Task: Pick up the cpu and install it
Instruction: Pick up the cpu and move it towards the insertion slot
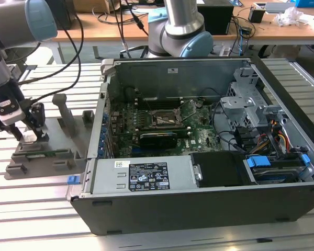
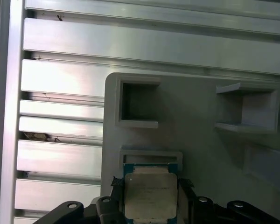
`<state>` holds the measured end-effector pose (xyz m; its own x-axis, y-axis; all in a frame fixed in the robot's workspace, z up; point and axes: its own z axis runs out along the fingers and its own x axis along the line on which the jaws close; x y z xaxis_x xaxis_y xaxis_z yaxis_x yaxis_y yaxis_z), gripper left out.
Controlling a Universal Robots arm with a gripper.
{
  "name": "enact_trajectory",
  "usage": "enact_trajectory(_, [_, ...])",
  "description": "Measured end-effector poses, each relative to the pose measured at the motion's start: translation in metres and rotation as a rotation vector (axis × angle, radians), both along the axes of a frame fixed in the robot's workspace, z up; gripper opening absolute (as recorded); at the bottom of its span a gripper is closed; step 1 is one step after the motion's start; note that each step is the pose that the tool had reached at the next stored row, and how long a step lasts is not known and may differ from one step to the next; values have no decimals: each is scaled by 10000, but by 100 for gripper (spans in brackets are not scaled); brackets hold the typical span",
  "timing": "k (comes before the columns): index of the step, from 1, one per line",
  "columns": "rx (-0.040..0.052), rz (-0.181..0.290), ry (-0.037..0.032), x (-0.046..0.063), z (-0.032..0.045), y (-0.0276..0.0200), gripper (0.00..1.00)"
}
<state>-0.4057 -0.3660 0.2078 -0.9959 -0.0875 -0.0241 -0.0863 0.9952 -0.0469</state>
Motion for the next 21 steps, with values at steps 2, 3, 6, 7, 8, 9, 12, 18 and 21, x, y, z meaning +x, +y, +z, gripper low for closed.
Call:
enact_trajectory(2, [0, 0, 1, 0, 48, 0, 55])
enact_trajectory(3, [0, 1, 0, 0, 64, 0, 55])
enact_trajectory(6, [0, 0, 0, 0, 97, 0, 55])
enact_trajectory(7, [1, 0, 0, 0, 108, 0, 55])
enact_trajectory(8, [0, 0, 0, 0, 118, 0, 55])
enact_trajectory(9, [0, 1, 1, 0, 128, 0, 55])
enact_trajectory(12, [0, 1, 0, 0, 156, 0, 55])
enact_trajectory(18, [0, 1, 0, 0, 253, 0, 55])
enact_trajectory(21, [0, 1, 0, 0, 306, 0, 55])
